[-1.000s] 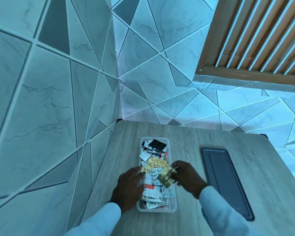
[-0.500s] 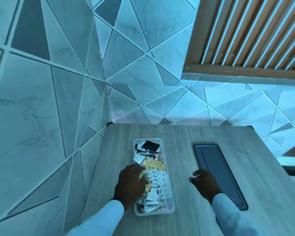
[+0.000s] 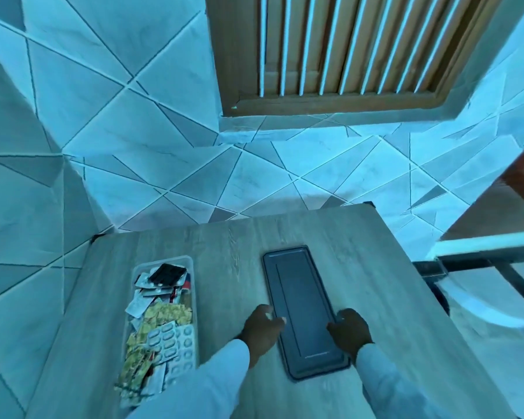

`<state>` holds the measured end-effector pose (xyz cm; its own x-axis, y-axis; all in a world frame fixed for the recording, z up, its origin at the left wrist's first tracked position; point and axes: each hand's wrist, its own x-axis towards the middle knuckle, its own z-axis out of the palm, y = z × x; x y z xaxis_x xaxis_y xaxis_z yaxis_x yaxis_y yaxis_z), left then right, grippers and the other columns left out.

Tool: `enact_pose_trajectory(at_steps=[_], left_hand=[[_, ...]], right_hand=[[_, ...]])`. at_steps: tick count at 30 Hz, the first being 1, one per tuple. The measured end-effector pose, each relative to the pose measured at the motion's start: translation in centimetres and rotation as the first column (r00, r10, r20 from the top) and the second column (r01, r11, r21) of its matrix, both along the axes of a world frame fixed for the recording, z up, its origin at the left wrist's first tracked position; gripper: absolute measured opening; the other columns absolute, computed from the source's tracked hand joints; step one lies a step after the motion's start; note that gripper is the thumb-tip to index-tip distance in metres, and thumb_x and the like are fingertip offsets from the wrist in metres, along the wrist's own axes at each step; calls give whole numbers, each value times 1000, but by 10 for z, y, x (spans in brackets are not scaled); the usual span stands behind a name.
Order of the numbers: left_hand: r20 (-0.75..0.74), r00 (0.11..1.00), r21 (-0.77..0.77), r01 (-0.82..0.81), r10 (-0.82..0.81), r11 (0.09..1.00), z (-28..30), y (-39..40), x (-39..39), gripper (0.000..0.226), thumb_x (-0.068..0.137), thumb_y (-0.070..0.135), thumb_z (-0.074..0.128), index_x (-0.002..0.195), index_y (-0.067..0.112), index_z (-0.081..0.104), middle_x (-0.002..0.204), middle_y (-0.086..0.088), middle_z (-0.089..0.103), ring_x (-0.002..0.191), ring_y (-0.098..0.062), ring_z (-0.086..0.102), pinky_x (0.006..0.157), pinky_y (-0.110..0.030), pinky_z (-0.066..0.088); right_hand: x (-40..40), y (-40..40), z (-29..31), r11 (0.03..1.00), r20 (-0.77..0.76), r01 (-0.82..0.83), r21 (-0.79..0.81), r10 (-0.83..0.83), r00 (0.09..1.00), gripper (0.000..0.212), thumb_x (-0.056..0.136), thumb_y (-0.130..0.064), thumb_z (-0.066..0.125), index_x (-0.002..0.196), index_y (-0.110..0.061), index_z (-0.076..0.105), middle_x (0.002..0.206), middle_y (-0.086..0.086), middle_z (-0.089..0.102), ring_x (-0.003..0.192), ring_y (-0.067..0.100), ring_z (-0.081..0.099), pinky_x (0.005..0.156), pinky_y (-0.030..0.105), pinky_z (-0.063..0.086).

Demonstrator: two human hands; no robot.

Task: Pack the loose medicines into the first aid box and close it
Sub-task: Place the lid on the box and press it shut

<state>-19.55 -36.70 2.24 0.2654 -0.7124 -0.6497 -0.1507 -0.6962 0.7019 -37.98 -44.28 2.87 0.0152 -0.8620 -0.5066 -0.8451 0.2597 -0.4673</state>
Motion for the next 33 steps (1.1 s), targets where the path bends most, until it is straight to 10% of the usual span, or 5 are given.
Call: enact_pose_trajectory(at_steps=[10, 13, 16, 28, 33], left_hand=[[-45, 973, 39, -226, 228, 973, 11, -19, -17, 53, 91, 35, 58, 139, 19, 40, 133, -3, 47, 114, -21, 51, 97, -32, 44], [52, 980, -63, -190, 193, 980, 34, -23, -5, 44, 89, 40, 56, 124, 13, 57, 124, -8, 59, 113, -27, 56, 97, -35, 44], [3, 958, -223, -280, 288, 934, 68, -20, 15, 16, 87, 37, 56, 87, 23, 63, 97, -5, 68, 93, -27, 64, 88, -39, 54], [-258, 777, -289, -629, 574, 722, 99, 70, 132, 24, 90, 2, 51, 99, 10, 72, 97, -9, 76, 80, -26, 74, 69, -36, 61], [-371, 784, -289, -607, 498, 740, 83, 124, 183, 20, 94, 2, 52, 97, 6, 71, 96, -15, 76, 79, -33, 74, 69, -41, 60]], right_hand=[[-3, -31, 12, 992, 495, -39, 122, -26, 868, 28, 84, -15, 68, 66, -9, 48, 68, 6, 47, 60, 19, 47, 61, 31, 38], [25, -31, 45, 999, 589, -42, 32, 15, 808, 3, 84, -12, 67, 84, -12, 64, 79, 6, 68, 69, 21, 67, 61, 32, 54], [61, -27, 69, 978, 512, -129, -166, 197, 836, 13, 83, -11, 66, 89, -20, 60, 77, 2, 63, 64, 13, 59, 55, 25, 50], [199, 120, 88, 601, 128, -641, -477, 770, 626, 31, 81, -34, 49, 109, -23, 52, 111, 3, 57, 107, 25, 53, 92, 39, 45], [217, 141, 69, 740, 103, -414, -531, 541, 835, 50, 83, -50, 56, 125, -24, 49, 119, 1, 55, 109, 22, 51, 97, 42, 46]])
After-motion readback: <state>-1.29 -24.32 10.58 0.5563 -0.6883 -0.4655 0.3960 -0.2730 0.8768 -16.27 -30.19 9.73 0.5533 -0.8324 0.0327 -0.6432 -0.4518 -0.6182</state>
